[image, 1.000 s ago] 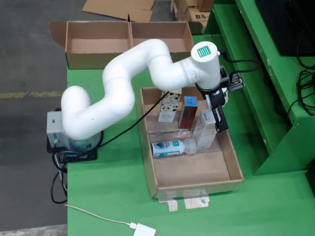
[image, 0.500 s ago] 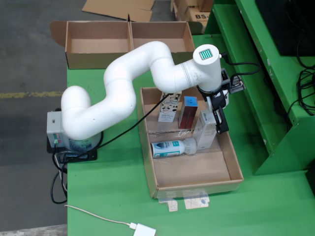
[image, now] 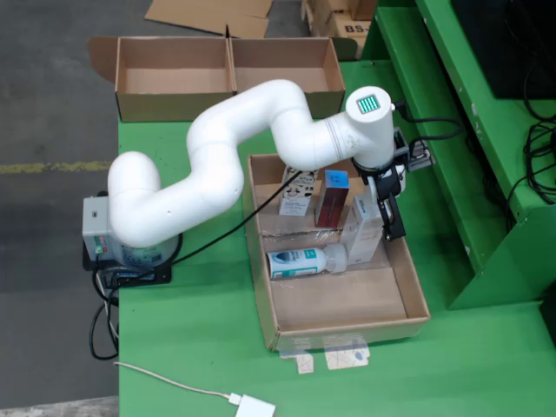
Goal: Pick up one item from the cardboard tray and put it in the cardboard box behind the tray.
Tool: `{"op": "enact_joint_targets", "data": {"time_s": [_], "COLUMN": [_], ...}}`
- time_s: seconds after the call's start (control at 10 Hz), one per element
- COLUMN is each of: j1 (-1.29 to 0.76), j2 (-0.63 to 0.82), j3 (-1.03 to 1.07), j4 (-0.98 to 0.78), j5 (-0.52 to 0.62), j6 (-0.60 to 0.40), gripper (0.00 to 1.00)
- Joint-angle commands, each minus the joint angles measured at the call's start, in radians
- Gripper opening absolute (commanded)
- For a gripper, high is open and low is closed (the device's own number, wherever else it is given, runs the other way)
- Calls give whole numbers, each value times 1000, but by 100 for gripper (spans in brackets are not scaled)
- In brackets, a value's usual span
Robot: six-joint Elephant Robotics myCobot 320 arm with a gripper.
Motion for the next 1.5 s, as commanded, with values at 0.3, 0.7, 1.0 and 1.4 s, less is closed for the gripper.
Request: {"op": "enact_joint_targets", "data": {"time_s": [0.3, 0.7, 1.0, 1.4], "j1": [-9, -11, -11, -11], "j2": [-23, -56, -56, -56], "j3": [26, 26, 26, 26], "j4": [87, 151, 151, 151], "j5": [-6, -12, -12, -12], "j6": [-6, -11, -11, -11], "gripper": [100, 100, 100, 100]}}
